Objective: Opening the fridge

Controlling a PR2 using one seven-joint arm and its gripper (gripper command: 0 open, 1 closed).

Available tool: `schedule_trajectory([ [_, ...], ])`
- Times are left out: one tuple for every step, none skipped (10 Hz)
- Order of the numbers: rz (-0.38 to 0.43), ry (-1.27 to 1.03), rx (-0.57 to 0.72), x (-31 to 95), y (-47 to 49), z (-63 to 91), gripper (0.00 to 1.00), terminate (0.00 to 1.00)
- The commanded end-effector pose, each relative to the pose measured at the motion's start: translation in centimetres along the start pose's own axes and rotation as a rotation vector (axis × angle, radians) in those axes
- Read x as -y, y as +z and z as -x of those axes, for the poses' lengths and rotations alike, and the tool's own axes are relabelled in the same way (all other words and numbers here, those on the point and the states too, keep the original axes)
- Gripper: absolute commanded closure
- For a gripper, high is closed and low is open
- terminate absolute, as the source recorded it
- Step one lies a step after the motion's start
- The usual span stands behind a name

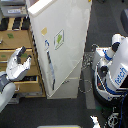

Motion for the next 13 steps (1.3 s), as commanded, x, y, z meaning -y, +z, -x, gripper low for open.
schedule_trajectory([
  [-0.012, -0.414, 0.033, -1.6, 18.1, 23.8, 0.0, 0.0],
  [-0.012, -0.27, -0.046, -6.0, 7.8, 17.1, 0.0, 0.0],
  [-0.031, -0.199, -0.11, -7.5, 1.1, 12.4, 0.0, 0.0],
  [-0.037, -0.112, -0.179, -8.6, -7.0, 5.9, 0.0, 0.0],
  [-0.044, -0.047, -0.226, -8.3, -13.3, -0.6, 0.0, 0.0],
  [-0.032, -0.024, -0.25, -7.2, -17.0, -5.6, 0.0, 0.0],
  [-0.03, -0.036, -0.294, -4.6, -21.5, -11.5, 0.0, 0.0],
  [-0.033, -0.048, -0.306, -1.6, -24.5, -16.2, 0.0, 0.0],
  [-0.046, -0.1, -0.321, 4.5, -28.0, -21.9, 0.0, 0.0],
  [-0.07, -0.169, -0.319, 14.8, -30.3, -28.7, 0.0, 0.0],
  [-0.07, -0.201, -0.312, 21.6, -29.7, -32.1, 0.0, 0.0],
  [-0.094, -0.259, -0.29, 30.5, -27.3, -35.4, 0.0, 0.0],
  [-0.065, -0.416, -0.215, 49.4, -17.5, -37.9, 0.0, 0.0],
])
